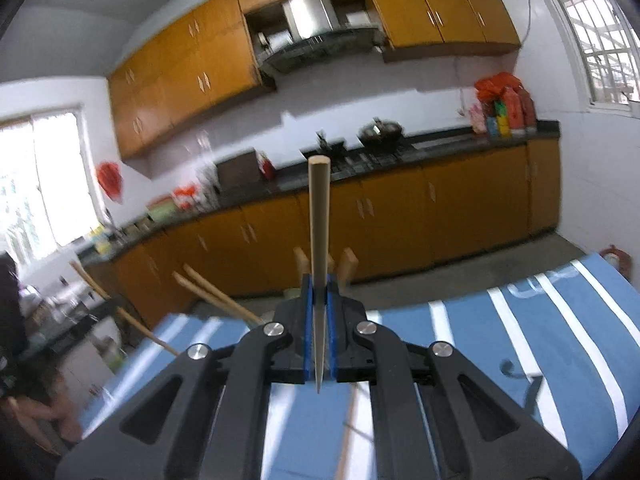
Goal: Organize utensils
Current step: 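Lift the chopstick in the left tool over the holder while the right tool carries its chopstick there, then open the left tool over the holder while the right tool releases its chopstick into it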
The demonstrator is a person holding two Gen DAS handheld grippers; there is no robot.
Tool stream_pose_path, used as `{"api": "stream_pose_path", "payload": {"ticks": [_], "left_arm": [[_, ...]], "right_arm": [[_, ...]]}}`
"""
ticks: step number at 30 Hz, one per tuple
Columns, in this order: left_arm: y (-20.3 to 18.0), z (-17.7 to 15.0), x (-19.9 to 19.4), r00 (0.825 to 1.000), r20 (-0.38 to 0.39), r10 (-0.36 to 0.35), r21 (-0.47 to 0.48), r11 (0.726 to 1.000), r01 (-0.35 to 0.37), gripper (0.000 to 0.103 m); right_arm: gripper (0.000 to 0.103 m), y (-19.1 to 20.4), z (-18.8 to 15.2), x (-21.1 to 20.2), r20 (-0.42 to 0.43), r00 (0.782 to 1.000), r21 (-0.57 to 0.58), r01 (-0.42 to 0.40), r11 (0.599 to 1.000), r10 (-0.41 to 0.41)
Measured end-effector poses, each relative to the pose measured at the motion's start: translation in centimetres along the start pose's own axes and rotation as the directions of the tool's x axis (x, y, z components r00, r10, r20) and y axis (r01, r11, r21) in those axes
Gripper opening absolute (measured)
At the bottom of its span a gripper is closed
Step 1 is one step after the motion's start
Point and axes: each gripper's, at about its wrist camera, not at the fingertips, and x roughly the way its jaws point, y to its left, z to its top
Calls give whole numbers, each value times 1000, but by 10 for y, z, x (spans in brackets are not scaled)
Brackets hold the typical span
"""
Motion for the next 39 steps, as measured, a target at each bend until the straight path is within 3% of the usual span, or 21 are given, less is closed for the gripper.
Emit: {"api": "stream_pose_path", "payload": {"ticks": [7,11,24,37,39], "left_arm": [[-26,36,6,993,104,-51,-22,998,54,7],[-33,47,20,990,125,-60,-53,996,67,7],[-36,35,62,993,111,-27,-57,998,34,7],[-32,23,85,999,33,-32,-74,997,34,8],[-31,25,81,999,40,-32,-75,997,34,16]], "right_arm": [[8,22,33,9,116,993,-44,6,999,-1],[8,23,39,26,131,991,-62,30,998,-21],[8,16,23,91,46,998,-78,57,995,-53],[11,19,9,105,-8,999,-89,44,995,-45],[12,20,9,102,-4,999,-83,43,996,-43]]}}
